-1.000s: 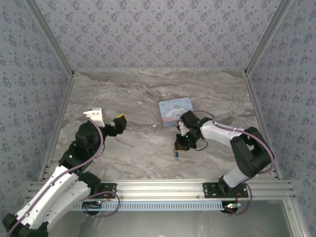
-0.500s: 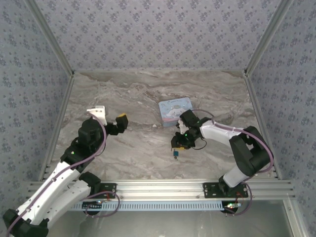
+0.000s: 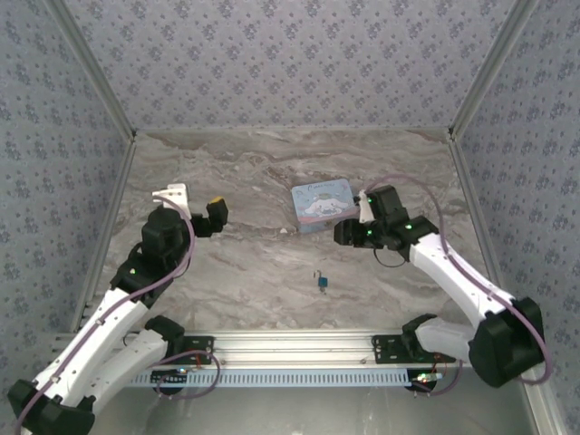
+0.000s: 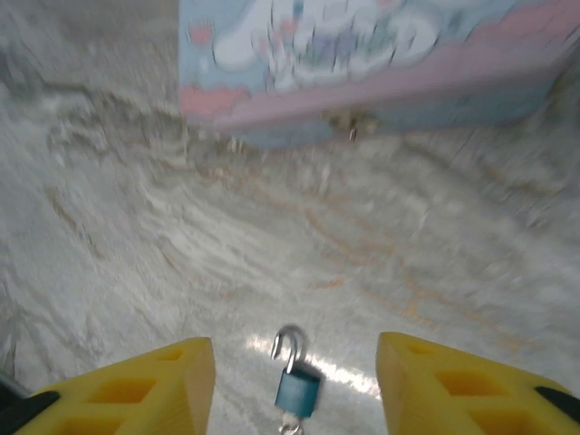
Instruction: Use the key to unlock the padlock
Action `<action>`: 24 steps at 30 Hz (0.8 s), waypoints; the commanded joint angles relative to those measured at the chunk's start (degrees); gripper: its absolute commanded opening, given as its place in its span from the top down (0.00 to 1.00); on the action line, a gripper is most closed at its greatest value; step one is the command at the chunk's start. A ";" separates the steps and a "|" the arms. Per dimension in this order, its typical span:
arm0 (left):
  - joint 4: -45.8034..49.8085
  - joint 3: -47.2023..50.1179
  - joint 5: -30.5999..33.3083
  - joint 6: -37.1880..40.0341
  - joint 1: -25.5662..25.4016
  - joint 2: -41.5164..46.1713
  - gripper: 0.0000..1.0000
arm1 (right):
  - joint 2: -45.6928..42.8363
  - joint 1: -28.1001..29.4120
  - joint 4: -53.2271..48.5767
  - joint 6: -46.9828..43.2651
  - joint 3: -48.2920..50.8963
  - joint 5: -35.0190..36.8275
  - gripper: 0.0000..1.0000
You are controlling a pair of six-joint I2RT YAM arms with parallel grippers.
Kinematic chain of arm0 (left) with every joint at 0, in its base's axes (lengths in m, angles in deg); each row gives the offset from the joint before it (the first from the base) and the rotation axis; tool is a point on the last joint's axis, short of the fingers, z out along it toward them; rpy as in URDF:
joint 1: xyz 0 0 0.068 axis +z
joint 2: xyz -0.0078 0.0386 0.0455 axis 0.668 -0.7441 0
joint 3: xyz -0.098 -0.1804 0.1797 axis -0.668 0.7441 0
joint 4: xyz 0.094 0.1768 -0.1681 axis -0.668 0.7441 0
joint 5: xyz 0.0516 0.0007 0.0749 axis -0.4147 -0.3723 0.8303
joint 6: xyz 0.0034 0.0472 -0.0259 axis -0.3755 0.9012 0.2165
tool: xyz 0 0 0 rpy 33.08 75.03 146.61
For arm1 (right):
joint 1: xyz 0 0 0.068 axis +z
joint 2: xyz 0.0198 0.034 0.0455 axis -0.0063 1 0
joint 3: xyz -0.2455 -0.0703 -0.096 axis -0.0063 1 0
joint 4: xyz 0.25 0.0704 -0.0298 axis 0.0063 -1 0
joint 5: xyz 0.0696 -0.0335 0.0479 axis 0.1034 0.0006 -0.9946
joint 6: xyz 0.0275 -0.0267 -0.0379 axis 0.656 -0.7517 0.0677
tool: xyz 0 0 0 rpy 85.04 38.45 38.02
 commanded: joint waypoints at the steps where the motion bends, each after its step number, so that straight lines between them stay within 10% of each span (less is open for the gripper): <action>1: 1.25 -2.03 1.76 1.09 1.79 0.04 0.01 | -5.55 -4.17 3.34 -1.07 3.49 3.51 0.44; 8: 2.14 -2.16 2.60 2.40 4.60 -2.00 0.01 | -13.60 -14.60 9.09 -4.04 8.19 3.93 0.36; 17: 0.87 -0.72 2.89 4.67 9.09 -5.36 0.01 | -17.67 -25.17 12.58 -5.98 11.66 6.97 0.01; 24: -5.07 3.64 5.01 10.72 10.59 -7.45 0.01 | -18.53 -33.36 21.25 -4.49 18.27 10.89 0.00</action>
